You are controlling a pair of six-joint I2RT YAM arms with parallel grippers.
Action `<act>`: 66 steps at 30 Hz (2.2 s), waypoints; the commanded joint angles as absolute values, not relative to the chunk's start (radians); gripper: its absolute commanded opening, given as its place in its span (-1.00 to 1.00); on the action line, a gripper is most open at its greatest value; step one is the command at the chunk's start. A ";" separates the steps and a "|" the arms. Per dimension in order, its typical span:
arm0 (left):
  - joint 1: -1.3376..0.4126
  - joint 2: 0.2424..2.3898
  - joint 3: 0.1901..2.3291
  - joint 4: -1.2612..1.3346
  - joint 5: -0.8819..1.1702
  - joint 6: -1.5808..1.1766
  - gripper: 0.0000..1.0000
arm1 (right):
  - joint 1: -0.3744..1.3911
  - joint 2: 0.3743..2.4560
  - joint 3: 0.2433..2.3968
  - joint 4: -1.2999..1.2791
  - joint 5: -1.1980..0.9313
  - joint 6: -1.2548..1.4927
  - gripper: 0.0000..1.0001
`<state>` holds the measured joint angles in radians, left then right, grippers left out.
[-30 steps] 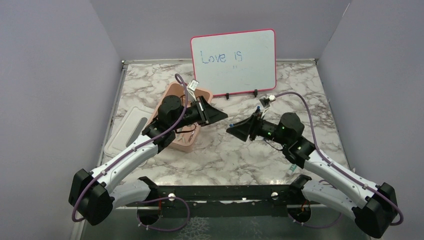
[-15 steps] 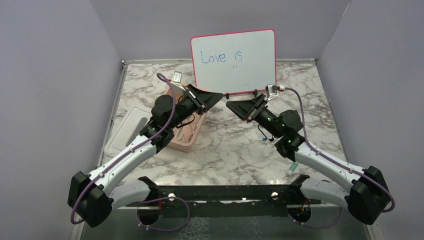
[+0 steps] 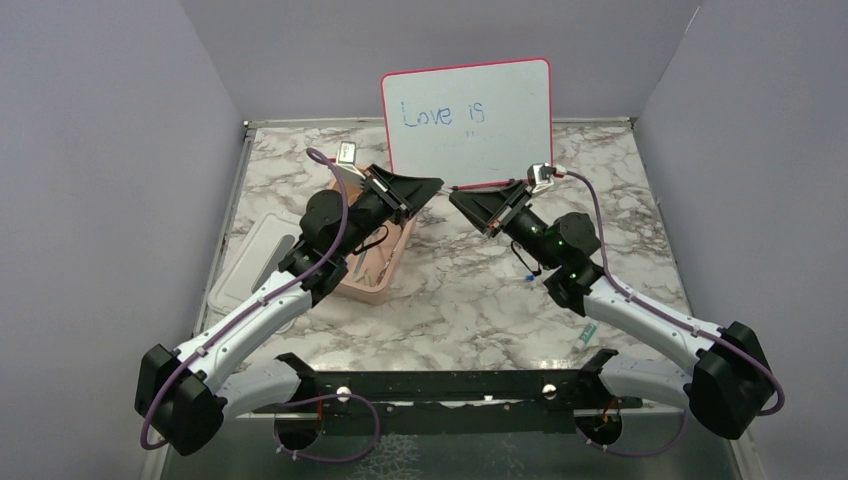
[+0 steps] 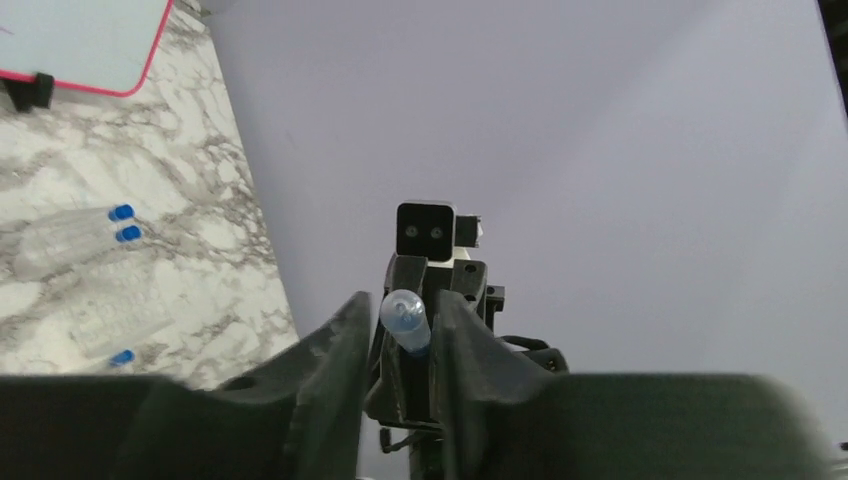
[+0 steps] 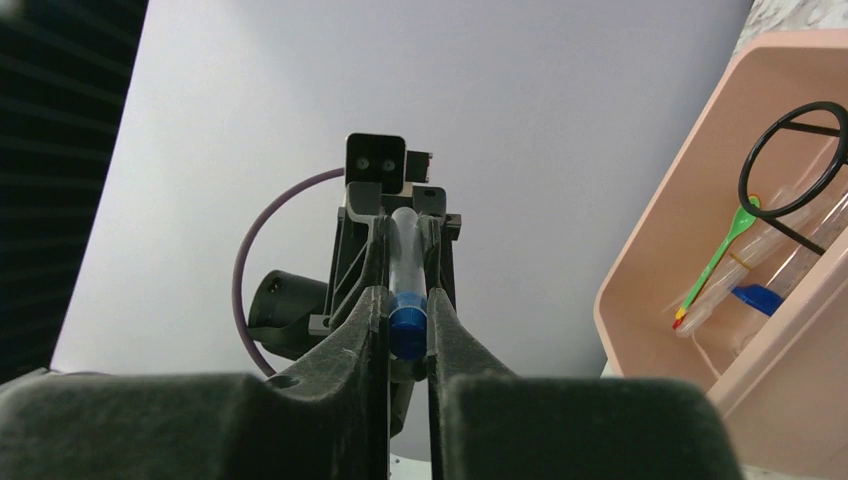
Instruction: Organize the chemistry lab equipment
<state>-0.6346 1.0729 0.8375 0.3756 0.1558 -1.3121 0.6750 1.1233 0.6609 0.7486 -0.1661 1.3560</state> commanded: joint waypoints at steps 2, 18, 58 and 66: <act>-0.630 1.036 0.849 0.309 0.124 -1.261 0.10 | 0.675 1.081 0.705 0.667 -0.093 1.294 -0.83; -0.600 0.895 0.965 -0.195 0.244 -0.452 0.72 | 0.661 0.982 1.059 -0.576 0.091 0.628 -0.86; -0.600 0.902 0.801 -0.114 0.394 -0.371 0.71 | 0.469 1.525 1.149 -0.600 0.324 0.387 -0.89; -0.599 0.886 0.803 -0.121 0.353 -0.368 0.70 | 0.461 1.565 1.168 -0.615 0.308 0.371 -0.89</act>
